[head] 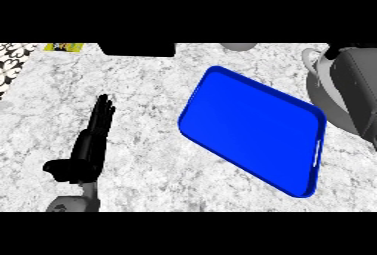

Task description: Pick the eggplant from the tray and place it in the pot

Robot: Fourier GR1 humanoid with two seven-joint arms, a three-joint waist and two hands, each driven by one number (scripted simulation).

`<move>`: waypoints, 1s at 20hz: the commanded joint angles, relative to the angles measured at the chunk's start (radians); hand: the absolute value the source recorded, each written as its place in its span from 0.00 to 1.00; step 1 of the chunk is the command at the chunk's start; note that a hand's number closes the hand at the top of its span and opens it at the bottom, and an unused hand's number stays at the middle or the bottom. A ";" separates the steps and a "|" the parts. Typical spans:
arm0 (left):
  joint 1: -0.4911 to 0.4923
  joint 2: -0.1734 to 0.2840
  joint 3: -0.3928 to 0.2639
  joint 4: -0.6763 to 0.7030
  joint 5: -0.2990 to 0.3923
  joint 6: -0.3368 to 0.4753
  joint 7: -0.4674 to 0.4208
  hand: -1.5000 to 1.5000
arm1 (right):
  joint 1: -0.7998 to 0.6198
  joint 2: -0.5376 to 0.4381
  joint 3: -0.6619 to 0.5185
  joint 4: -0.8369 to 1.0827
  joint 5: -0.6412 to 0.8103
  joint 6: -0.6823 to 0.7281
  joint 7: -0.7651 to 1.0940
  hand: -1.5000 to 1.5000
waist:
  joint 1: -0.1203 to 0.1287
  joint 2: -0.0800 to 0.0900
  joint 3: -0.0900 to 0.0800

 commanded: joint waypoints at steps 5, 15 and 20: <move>0.079 0.002 -0.011 -0.076 -0.002 -0.001 0.008 0.50 | 0.107 -0.101 -0.108 0.068 -0.113 -0.108 -0.179 1.00 | 0.002 -0.002 0.001; 0.018 0.007 -0.008 -0.078 0.001 -0.016 0.037 0.50 | 0.179 -0.163 -0.231 0.164 -0.247 -0.051 -0.303 1.00 | 0.014 0.007 0.003; 0.032 -0.012 -0.013 -0.048 -0.007 -0.004 0.002 0.50 | 0.229 -0.158 -0.300 0.205 -0.316 -0.021 -0.203 0.00 | 0.017 0.009 0.003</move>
